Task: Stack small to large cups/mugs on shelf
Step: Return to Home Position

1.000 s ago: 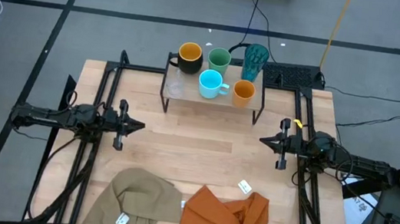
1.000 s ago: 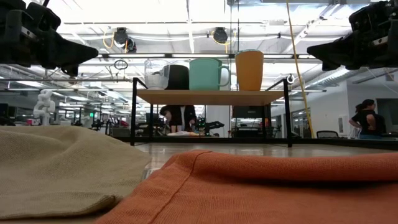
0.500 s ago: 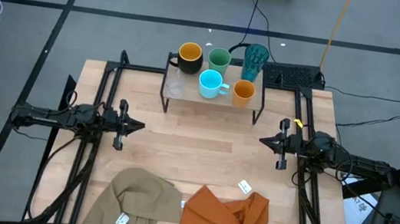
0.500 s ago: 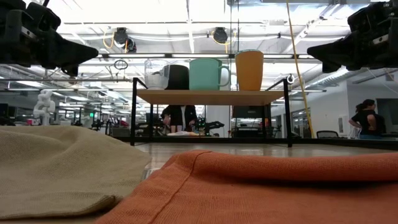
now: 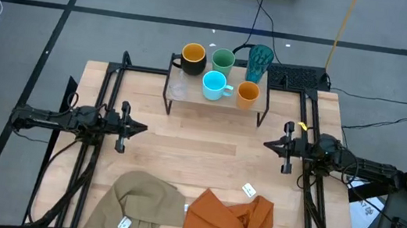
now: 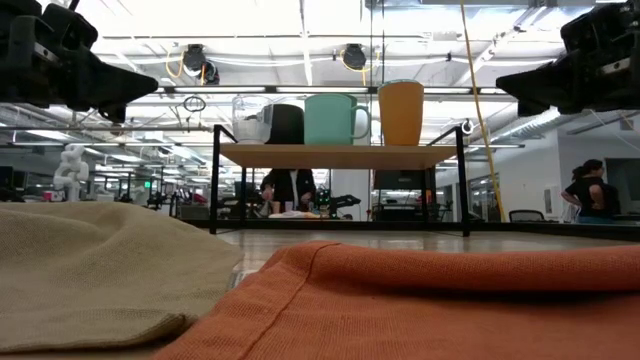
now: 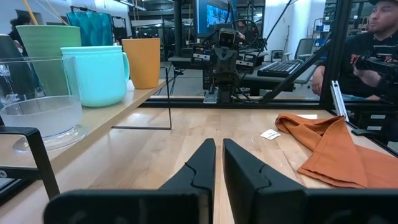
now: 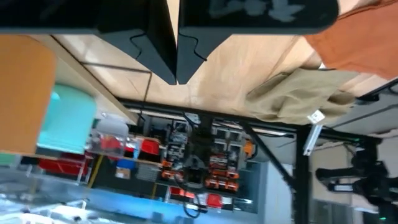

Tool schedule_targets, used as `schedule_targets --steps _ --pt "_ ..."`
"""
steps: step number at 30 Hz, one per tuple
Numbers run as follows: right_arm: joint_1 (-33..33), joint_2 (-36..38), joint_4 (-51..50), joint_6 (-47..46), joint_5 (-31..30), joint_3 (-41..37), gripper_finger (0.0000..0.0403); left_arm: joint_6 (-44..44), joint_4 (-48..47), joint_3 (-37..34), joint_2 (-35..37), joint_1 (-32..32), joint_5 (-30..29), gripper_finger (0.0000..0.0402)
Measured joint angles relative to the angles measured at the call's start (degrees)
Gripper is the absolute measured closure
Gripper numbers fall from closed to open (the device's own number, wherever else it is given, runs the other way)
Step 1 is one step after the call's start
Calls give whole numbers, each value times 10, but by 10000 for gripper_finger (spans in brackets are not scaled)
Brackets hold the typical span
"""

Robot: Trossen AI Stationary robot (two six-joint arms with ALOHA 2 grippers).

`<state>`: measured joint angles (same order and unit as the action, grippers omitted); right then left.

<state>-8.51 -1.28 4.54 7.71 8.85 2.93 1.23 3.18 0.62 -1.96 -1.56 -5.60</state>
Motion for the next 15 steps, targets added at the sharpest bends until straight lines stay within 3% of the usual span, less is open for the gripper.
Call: schedule_targets --steps 4,15 --pt "0 0 13 39 32 0 403 0 0 0 0 0 0 369" --pt "0 0 48 50 32 0 403 0 0 0 0 0 0 369"
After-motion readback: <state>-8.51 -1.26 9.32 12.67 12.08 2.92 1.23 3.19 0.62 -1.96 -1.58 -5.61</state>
